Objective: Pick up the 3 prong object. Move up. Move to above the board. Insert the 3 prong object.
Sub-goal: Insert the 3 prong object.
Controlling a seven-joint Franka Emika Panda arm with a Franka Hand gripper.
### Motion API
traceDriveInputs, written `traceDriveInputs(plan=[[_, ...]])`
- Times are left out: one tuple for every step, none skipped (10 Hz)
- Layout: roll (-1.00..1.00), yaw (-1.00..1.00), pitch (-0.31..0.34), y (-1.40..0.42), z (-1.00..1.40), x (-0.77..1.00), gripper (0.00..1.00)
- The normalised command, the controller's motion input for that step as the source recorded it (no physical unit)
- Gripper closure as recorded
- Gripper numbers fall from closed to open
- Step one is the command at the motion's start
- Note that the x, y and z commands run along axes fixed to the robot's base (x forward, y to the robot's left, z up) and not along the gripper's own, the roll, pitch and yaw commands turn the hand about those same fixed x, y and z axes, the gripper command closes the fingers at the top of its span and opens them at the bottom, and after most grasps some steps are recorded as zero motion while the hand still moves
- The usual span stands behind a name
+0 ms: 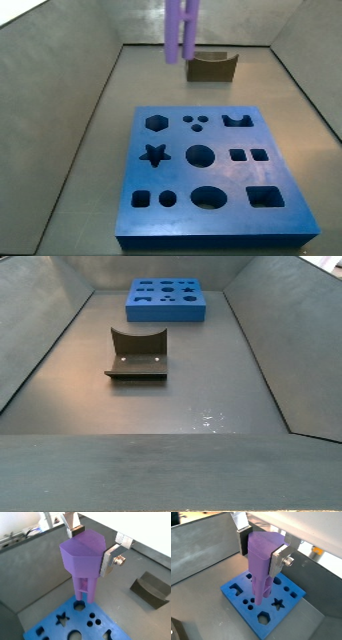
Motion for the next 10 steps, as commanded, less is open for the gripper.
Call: traceDriveInputs(plan=[[-0.06,0.58,-0.057,0.00,-0.37,0.21,1.00],[-0.04,0.60,-0.066,0.00,-0.41,0.18,1.00],[0.00,0.61,-0.084,0.00,-0.42,0.11,1.00],[0.03,0.64,-0.099,0.00,-0.42,0.02,1.00],[0.09,0.63,-0.114,0.00,-0.42,0.00,1.00],[0.08,0.59,-0.137,0.00,-0.39,0.00,1.00],[0.05,0.60,-0.146,0.00,-0.35,-0.02,1.00],[0.04,0.63,-0.127,0.00,-0.25,0.00,1.00],[0.00,0.64,-0.124,-0.04,-0.24,0.00,1.00],[0.00,0.63,-0.107,-0.05,-0.25,0.03,1.00]])
